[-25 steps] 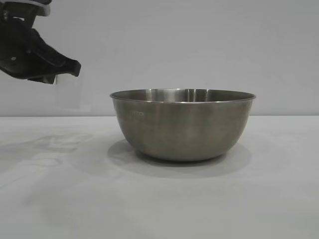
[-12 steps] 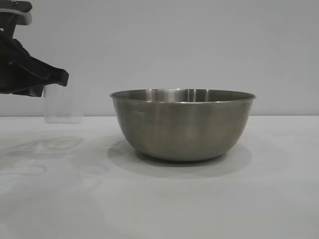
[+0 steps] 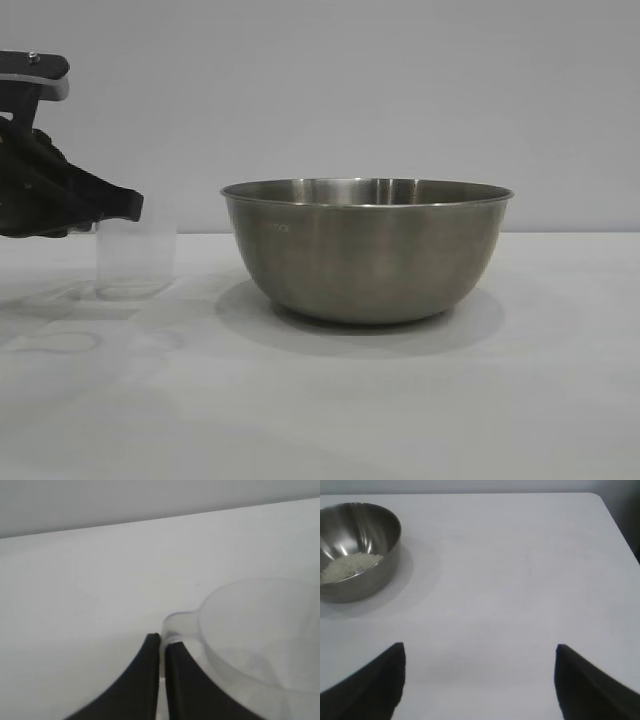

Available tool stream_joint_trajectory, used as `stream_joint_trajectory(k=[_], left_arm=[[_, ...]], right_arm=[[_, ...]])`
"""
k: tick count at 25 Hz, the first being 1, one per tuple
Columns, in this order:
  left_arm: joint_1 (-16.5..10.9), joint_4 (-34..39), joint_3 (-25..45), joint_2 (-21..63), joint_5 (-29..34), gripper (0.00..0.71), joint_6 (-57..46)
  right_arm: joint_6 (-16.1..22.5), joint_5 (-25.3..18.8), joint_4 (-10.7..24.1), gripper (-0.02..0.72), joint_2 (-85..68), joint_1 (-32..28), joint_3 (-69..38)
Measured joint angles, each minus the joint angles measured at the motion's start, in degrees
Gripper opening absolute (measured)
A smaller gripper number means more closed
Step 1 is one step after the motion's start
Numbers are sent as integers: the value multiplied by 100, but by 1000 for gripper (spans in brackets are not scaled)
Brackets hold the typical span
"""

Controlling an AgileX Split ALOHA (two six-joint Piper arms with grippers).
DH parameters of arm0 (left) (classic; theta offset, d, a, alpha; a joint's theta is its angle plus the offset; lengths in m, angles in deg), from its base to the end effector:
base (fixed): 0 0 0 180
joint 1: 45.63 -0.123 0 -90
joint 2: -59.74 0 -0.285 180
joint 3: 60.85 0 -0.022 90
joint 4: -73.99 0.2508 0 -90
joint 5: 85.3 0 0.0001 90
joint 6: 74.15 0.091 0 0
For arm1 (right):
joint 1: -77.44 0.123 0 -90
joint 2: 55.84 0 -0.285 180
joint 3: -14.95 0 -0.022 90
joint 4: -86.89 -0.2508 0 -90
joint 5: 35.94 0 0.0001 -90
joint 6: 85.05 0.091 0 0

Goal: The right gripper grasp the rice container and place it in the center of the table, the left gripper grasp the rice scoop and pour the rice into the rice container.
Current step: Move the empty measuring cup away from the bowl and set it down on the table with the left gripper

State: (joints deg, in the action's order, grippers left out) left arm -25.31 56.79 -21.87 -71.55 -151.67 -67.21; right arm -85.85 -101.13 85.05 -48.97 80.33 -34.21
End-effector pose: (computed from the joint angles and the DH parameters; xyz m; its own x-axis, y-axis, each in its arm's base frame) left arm 0.3244 -0.0938 0.0711 -0.2410 0.0869 -0.9666 0.0882 0.9938 0.0673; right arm -0.0096 0.0022 0.2683 -0.5175 -0.0266 -0.8553 -0.0755 0.9970 0.0147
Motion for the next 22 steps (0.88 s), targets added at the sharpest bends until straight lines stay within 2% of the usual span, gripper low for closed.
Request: stream_joint_trajectory(k=[22], left_arm=[[0,34,91,-86,-225,0,123]], right_arm=[[0,0,0,524,0,0,0]])
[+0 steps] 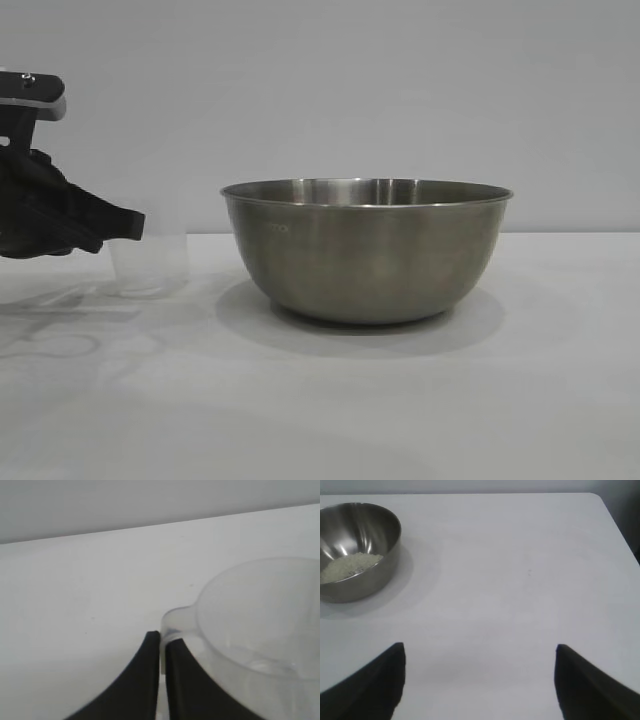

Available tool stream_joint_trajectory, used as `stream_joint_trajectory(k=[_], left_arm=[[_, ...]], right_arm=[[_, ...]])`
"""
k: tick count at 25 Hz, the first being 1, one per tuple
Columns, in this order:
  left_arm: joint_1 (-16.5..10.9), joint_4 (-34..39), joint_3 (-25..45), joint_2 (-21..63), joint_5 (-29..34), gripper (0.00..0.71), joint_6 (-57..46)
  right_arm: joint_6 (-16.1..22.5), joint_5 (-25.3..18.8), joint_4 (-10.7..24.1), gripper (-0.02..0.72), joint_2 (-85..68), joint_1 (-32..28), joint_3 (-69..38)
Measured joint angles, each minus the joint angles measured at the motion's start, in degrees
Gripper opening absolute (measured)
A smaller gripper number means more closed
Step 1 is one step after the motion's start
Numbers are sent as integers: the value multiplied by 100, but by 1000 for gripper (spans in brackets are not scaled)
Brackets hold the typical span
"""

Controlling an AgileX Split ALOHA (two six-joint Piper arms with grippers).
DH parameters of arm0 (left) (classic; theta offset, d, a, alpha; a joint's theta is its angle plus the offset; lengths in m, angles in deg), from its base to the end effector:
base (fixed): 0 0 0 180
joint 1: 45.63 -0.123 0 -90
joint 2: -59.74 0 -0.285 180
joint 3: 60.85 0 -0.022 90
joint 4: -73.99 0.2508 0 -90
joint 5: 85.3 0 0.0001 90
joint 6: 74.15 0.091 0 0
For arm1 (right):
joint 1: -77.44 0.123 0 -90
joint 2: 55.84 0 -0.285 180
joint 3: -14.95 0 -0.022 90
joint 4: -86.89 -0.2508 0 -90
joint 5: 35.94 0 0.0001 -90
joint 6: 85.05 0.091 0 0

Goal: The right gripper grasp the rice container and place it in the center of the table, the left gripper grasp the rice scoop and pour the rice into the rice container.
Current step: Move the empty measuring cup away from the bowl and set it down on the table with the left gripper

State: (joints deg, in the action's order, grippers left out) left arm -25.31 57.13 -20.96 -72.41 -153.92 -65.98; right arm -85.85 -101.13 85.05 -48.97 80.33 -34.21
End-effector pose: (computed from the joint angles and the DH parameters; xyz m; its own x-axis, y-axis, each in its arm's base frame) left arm 0.3205 -0.0925 0.0672 -0.2284 0.1180 -0.9664 0.0964 0.9905 0.0982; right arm -0.0096 0.0022 0.2683 -0.5175 -0.0266 -0.8553 -0.0755 0.9970 0.0147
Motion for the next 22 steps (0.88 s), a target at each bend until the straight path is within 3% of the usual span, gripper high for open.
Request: stream_joint_trajectory(k=[11,12,13,19,22], left_arm=[[0,67,17,131,132,0,36],[0,117,17,131,143,51,36],[0,166,17,131,179,51,46],[0,247,26,131,224,299,70],[0,247,26,131,224,298,110]], right_arm=[[0,0,0,524,0,0,0],[0,0,0,524,0,0,0],[0,0,0,524,0,0,0],[0,0,0,524,0,0,0],[0,0,0,524,0,0,0]])
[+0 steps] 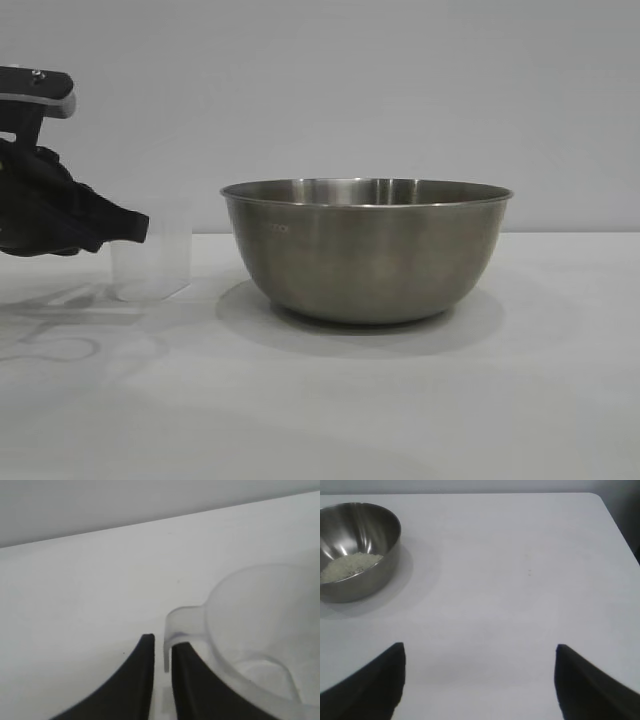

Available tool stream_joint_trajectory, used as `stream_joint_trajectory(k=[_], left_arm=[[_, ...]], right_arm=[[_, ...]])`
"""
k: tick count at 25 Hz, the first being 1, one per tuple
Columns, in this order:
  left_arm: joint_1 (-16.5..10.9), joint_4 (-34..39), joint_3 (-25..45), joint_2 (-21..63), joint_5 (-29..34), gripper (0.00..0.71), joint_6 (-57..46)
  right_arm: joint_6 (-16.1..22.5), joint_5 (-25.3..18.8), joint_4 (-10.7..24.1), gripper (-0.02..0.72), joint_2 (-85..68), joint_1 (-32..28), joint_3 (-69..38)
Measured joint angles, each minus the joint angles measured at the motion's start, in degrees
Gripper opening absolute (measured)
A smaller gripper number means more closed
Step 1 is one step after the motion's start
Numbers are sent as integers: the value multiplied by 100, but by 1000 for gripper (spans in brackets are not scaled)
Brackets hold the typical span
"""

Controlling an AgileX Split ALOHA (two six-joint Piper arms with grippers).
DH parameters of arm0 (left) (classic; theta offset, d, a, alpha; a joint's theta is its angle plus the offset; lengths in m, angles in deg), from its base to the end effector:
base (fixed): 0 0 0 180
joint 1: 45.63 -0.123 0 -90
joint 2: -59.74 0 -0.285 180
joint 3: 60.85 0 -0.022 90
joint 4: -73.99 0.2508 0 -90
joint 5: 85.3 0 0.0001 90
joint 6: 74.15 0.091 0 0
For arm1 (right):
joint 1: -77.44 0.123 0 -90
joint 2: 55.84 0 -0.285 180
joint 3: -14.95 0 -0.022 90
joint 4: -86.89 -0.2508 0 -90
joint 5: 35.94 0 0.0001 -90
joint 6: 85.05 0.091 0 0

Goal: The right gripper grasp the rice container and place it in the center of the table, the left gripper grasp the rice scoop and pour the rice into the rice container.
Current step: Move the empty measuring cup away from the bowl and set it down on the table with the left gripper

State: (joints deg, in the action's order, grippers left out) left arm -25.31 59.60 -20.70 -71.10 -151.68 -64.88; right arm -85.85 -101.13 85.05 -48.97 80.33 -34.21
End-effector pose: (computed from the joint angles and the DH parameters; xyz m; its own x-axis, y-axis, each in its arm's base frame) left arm 0.3193 -0.0962 0.0709 -0.2390 0.1501 -0.9594 0.1466 0.9822 0.1171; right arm -0.0096 0.0022 0.2683 -0.5175 -0.0266 -0.8553 -0.0755 0.9970 0.0147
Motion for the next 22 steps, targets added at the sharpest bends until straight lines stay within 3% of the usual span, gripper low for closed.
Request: stream_joint_trajectory(k=[12,13,22], left_arm=[[0,14,516,206,27,298,43],[0,18,576,252,27,339,43],[0,27,1297,1222,39,324,43]], right_arm=[[0,0,0,524,0,0,0],[0,0,0,524,0,0,0],[0,0,0,524,0,0,0]])
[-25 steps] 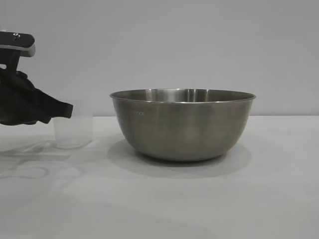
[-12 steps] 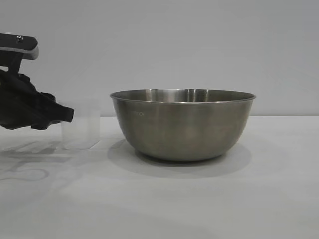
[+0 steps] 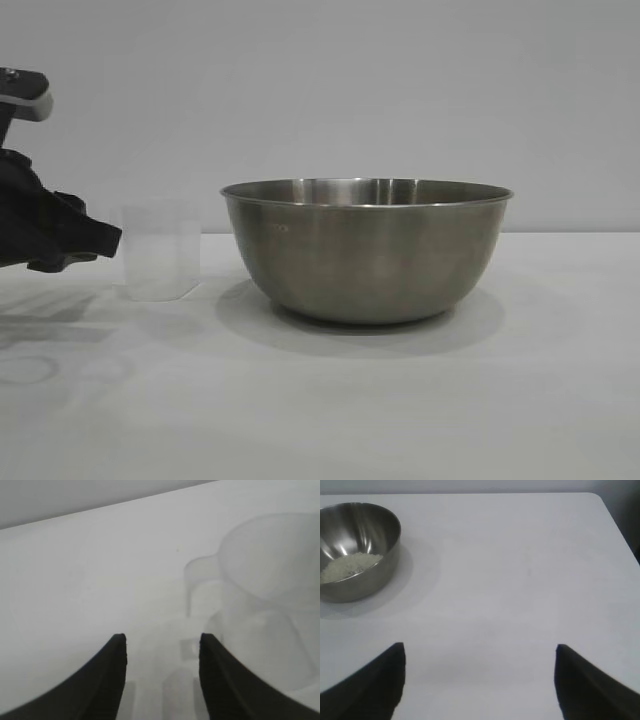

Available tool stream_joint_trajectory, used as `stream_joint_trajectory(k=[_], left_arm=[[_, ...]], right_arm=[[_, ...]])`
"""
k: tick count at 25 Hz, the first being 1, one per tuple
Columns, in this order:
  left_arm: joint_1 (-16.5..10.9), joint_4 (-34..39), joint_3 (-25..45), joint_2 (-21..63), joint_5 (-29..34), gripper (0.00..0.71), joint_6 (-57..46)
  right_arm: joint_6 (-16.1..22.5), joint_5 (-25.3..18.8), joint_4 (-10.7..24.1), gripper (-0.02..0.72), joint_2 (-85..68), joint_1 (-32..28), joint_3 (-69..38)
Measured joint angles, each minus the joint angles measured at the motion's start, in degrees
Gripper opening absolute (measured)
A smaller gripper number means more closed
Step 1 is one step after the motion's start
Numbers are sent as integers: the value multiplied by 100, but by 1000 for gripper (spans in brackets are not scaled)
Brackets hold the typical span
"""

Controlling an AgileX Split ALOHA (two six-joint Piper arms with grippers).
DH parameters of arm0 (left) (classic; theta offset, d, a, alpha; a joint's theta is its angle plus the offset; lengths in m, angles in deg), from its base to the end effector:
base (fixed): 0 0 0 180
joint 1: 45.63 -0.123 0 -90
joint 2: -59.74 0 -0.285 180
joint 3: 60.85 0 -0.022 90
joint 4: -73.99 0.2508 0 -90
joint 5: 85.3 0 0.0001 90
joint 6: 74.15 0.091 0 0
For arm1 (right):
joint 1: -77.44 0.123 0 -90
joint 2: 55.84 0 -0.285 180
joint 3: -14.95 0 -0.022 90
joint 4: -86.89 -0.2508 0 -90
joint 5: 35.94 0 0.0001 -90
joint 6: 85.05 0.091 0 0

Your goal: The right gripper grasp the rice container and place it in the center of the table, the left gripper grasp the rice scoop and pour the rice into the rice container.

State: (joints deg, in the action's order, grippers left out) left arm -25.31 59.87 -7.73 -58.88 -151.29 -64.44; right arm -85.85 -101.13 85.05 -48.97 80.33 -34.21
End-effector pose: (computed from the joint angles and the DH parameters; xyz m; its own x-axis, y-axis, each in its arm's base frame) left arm 0.2690 -0.0780 0.1030 -0.2550 0.1645 -0.9528 0.1556 0.9796 0.1275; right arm -0.0096 0.0022 0.2683 -0.5175 -0.0266 -0.8553 -0.0755 0.9970 0.0147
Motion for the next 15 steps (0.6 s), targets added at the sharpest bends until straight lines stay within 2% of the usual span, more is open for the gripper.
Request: stream_joint_trajectory(k=[8,11,15], left_arm=[[0,-91,321,1528,97,324,87],[0,-113,344,2254,740,324,375],[0,-113,357,3170,2046,324,464]], right_arm=[[0,0,0,524,0,0,0],[0,0,0,524,0,0,0],[0,0,0,524,0,0,0]])
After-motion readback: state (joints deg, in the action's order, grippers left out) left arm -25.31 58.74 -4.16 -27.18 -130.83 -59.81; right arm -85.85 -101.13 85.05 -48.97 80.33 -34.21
